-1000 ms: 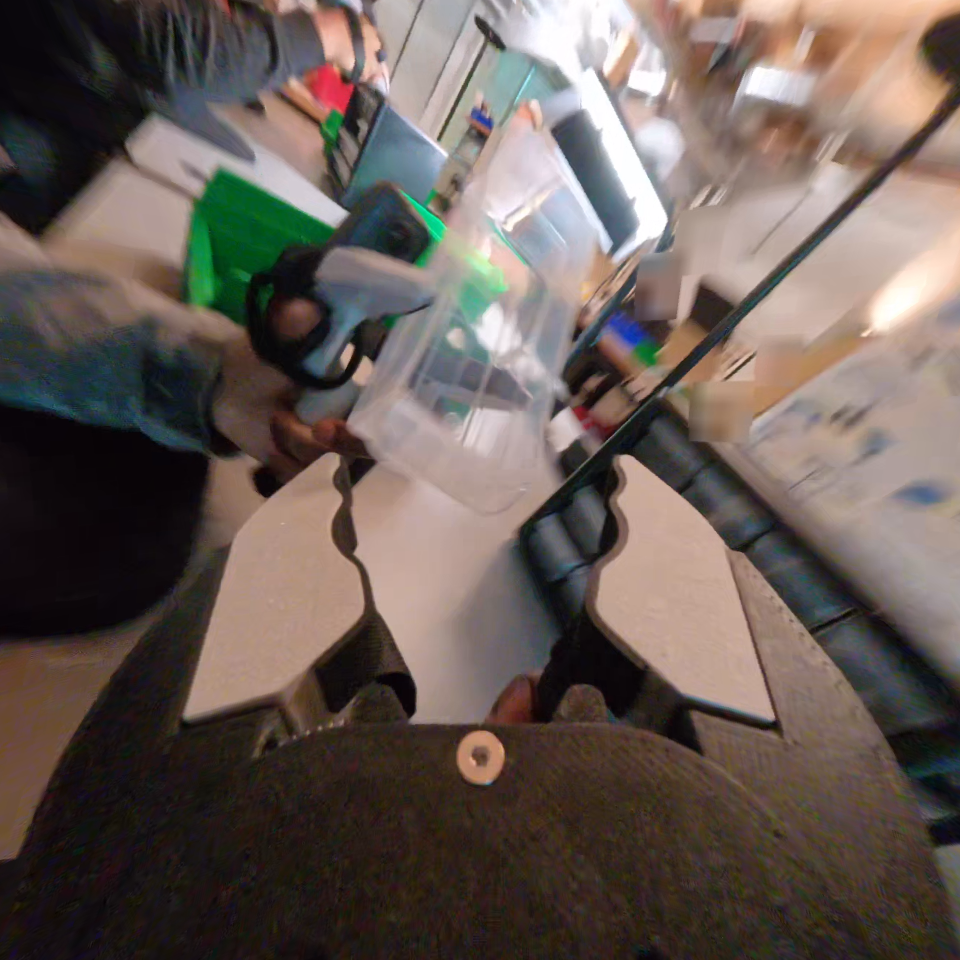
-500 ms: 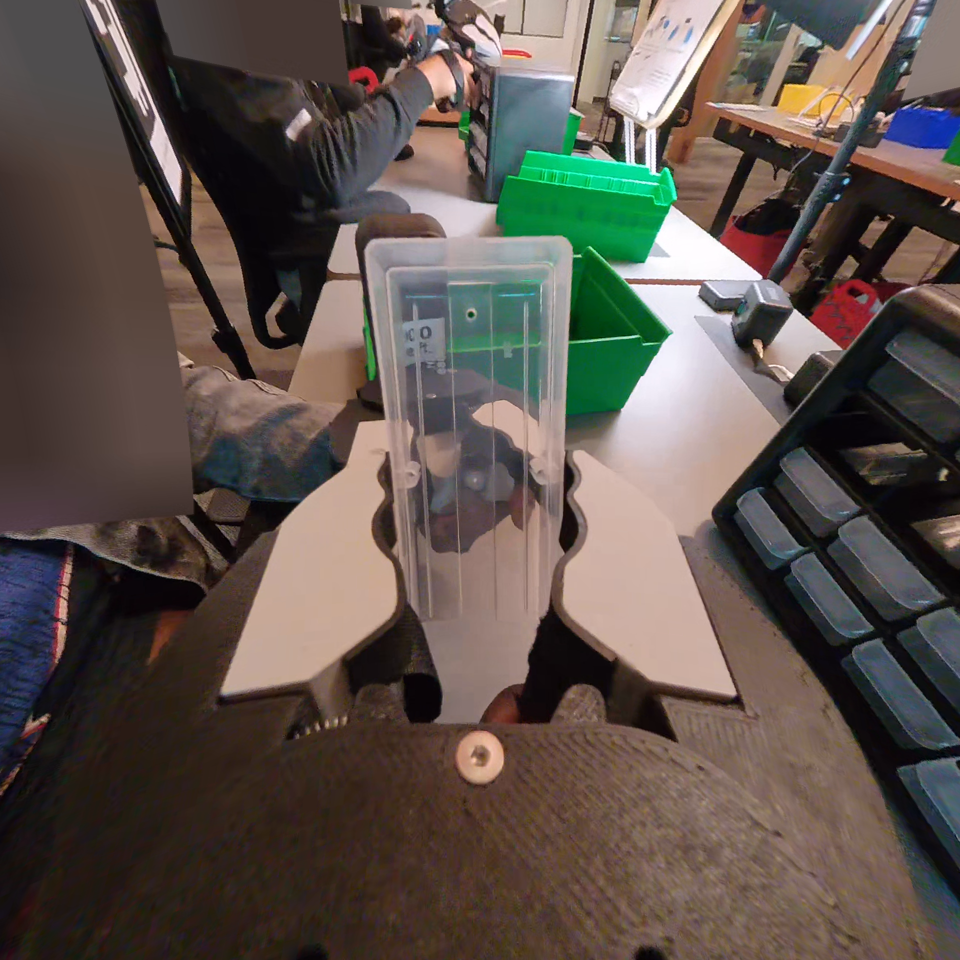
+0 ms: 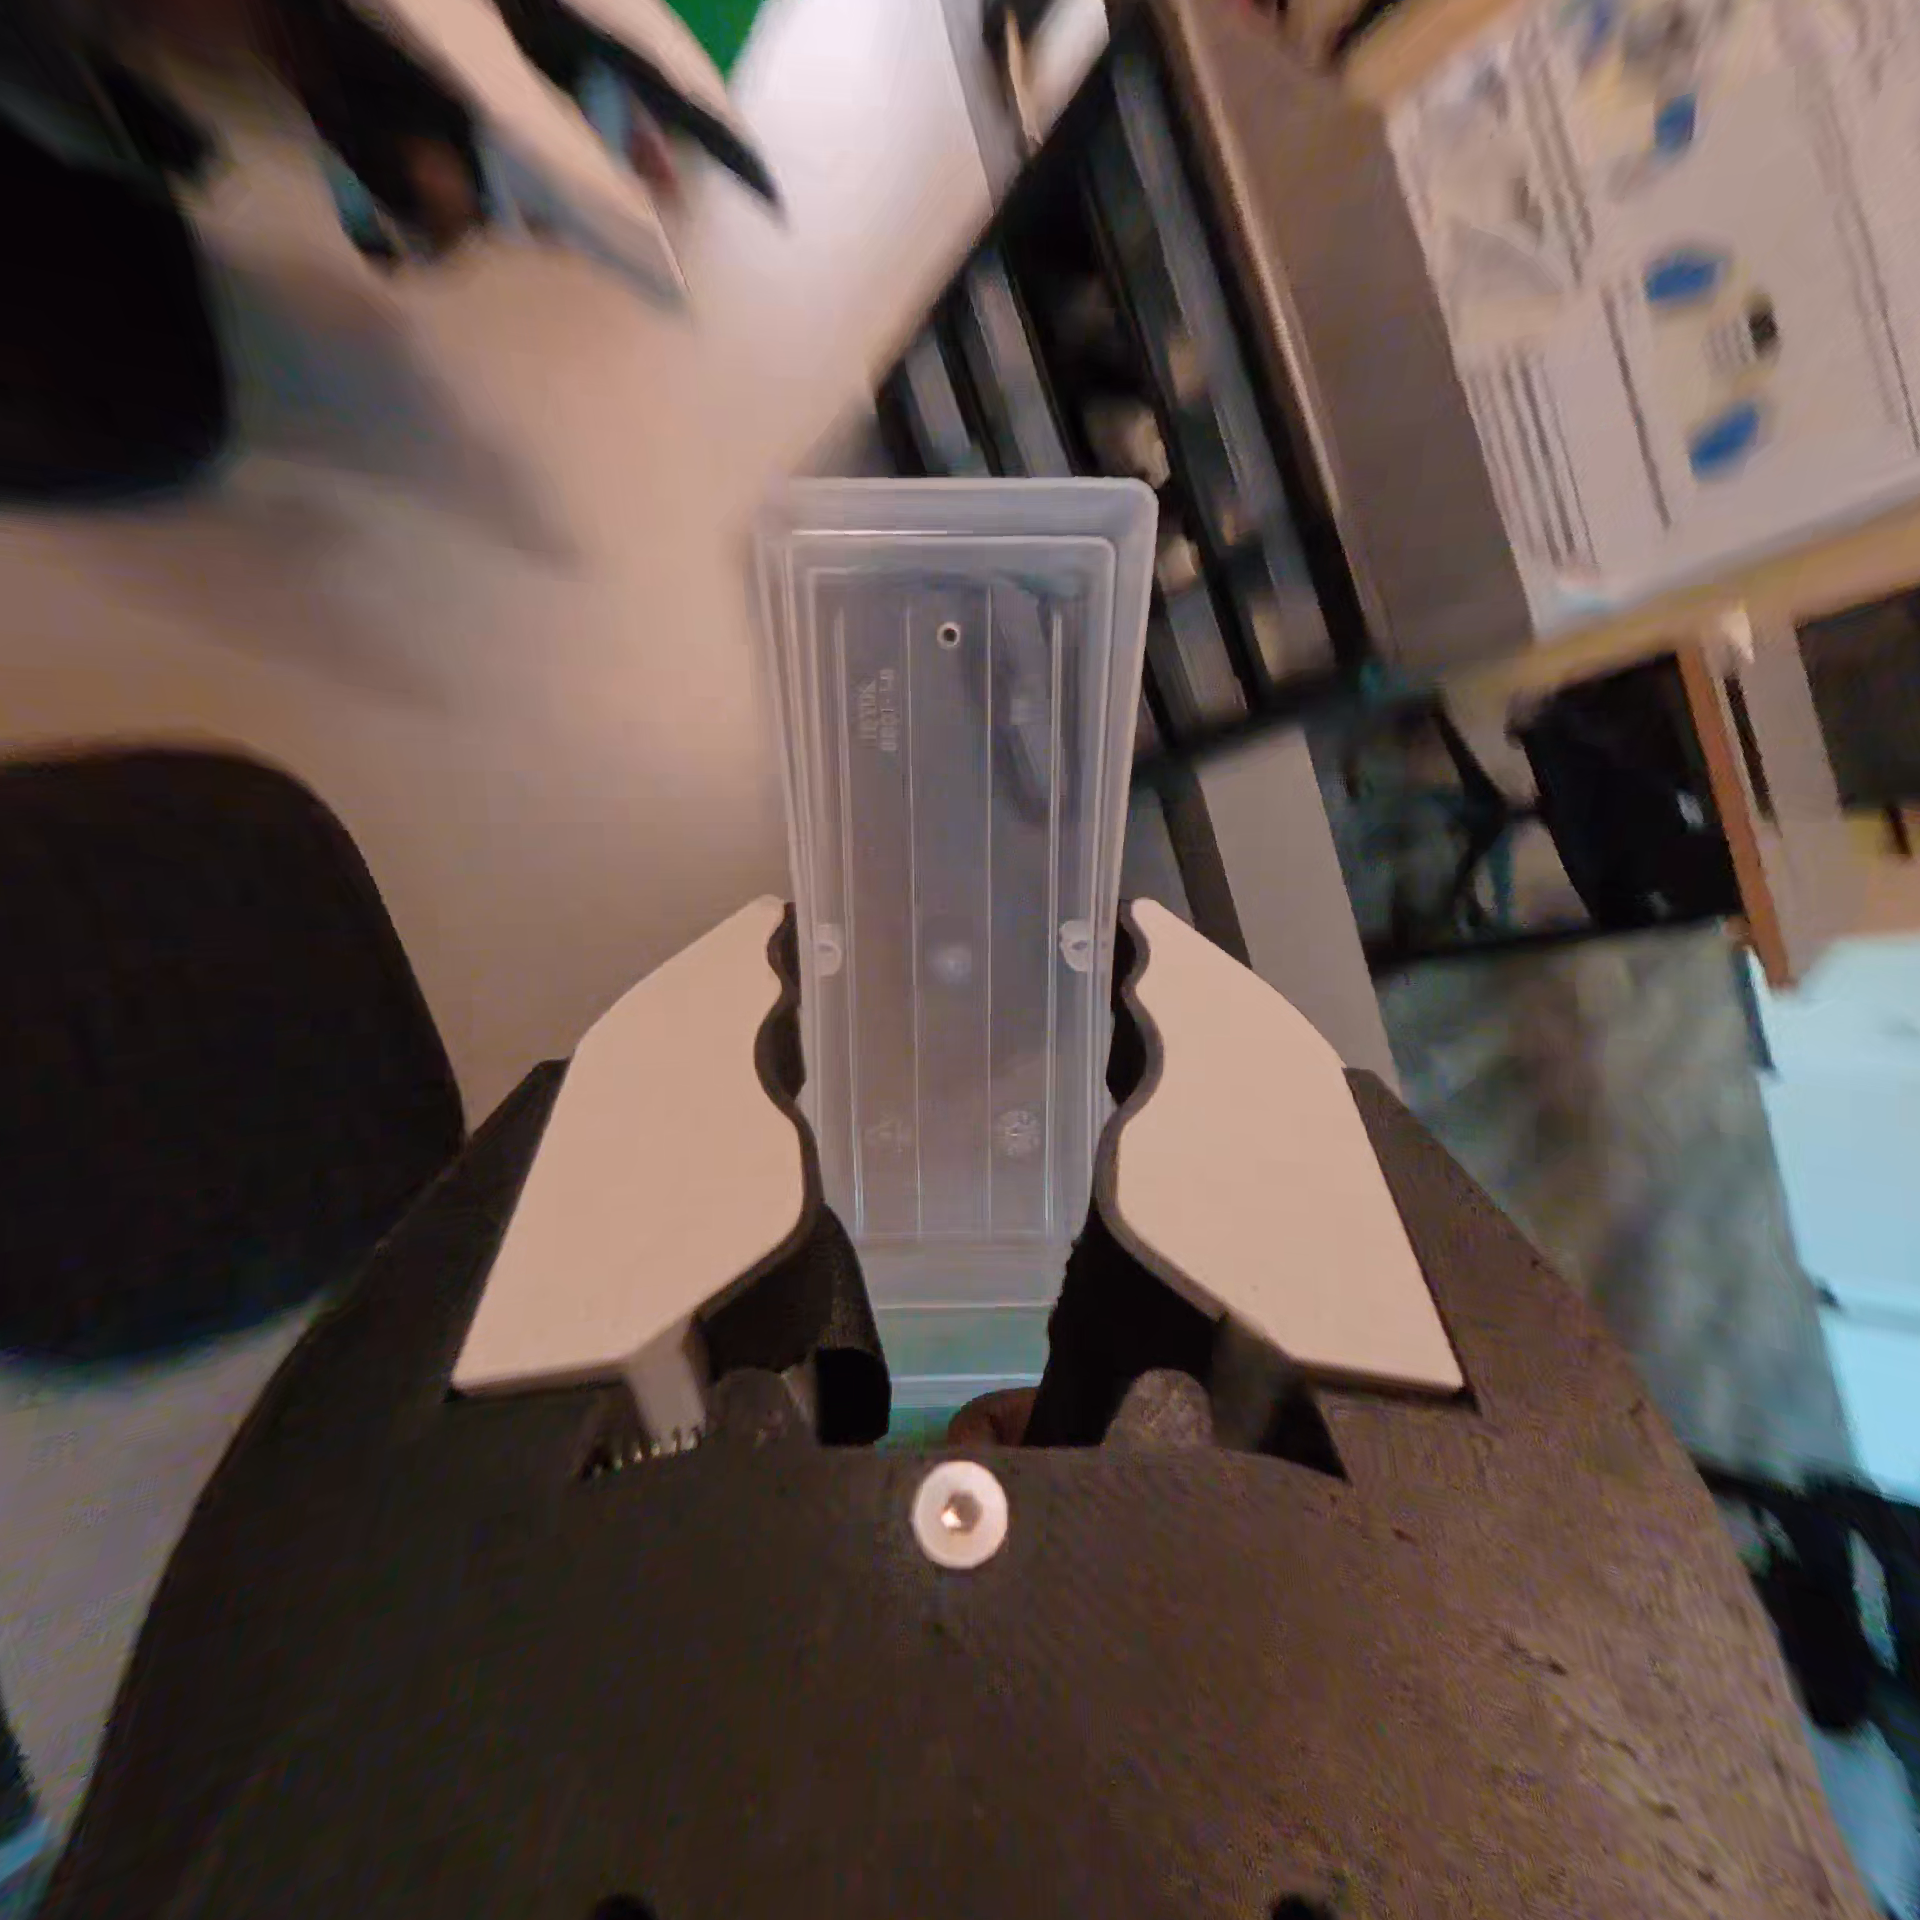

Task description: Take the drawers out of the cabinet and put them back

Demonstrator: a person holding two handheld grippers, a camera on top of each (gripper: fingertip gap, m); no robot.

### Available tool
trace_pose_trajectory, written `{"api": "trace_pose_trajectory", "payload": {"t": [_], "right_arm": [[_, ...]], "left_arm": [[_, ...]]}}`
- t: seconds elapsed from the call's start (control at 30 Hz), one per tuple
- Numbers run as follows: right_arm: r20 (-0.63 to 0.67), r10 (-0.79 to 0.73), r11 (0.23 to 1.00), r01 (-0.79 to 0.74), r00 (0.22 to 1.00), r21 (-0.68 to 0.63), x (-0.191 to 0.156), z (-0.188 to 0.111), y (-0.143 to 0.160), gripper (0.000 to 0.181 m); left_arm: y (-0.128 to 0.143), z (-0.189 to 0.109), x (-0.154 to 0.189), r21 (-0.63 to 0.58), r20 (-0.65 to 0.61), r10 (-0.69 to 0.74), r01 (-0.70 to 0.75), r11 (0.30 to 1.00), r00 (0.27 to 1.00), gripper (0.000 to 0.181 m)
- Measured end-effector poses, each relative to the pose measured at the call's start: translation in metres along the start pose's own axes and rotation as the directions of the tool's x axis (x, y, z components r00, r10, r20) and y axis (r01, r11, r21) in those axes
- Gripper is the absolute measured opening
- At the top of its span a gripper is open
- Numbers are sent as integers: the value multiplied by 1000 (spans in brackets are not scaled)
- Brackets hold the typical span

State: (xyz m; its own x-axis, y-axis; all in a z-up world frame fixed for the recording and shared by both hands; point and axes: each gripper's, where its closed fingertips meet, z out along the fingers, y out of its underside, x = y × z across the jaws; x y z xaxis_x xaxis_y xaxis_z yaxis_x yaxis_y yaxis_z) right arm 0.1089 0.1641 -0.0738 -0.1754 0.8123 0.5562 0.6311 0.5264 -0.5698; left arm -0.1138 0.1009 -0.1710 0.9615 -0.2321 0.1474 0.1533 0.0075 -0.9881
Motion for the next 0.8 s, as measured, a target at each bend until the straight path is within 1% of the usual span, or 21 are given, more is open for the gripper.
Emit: {"api": "trace_pose_trajectory", "payload": {"t": [0.1, 0.17, 0.27, 0.37, 0.43, 0.53, 0.6, 0.7, 0.8], "right_arm": [[-22, -15, 972, 9, 1000, -236, 16, -36, 72, 57], [4, 26, 931, -23, 1000, -364, 13, -51, 120, 57], [73, 113, 867, -62, 991, -494, -9, -61, 186, 57], [124, 190, 827, -91, 974, -554, -34, -57, 232, 57], [151, 219, 824, -100, 964, -557, -48, -47, 252, 57], [181, 263, 829, -125, 948, -545, -64, -29, 271, 58], [200, 256, 826, -106, 946, -554, -70, -21, 282, 58], [208, 257, 814, -95, 944, -572, -72, -15, 294, 58], [218, 256, 814, -88, 942, -574, -74, -12, 298, 59]], "left_arm": [[-3, -1, -3, 23, 13, -5, 5, 1000, 1000, 70], [-3, -1, -3, 26, 17, -6, 6, 1000, 1000, 70], [-2, 0, -1, 27, 5, -25, 25, 999, 1000, 70], [1, 2, 1, 15, -3, -8, 8, 1000, 1000, 69], [3, 2, 1, 10, 3, 6, -6, 1000, 1000, 69], [4, 3, 2, 10, -6, 2, -2, 1000, 1000, 69], [3, 3, 2, 15, -7, -6, 6, 1000, 1000, 69], [3, 3, 1, 15, -5, -9, 9, 1000, 1000, 68], [2, 2, 1, 18, -8, -8, 8, 1000, 1000, 68]]}}
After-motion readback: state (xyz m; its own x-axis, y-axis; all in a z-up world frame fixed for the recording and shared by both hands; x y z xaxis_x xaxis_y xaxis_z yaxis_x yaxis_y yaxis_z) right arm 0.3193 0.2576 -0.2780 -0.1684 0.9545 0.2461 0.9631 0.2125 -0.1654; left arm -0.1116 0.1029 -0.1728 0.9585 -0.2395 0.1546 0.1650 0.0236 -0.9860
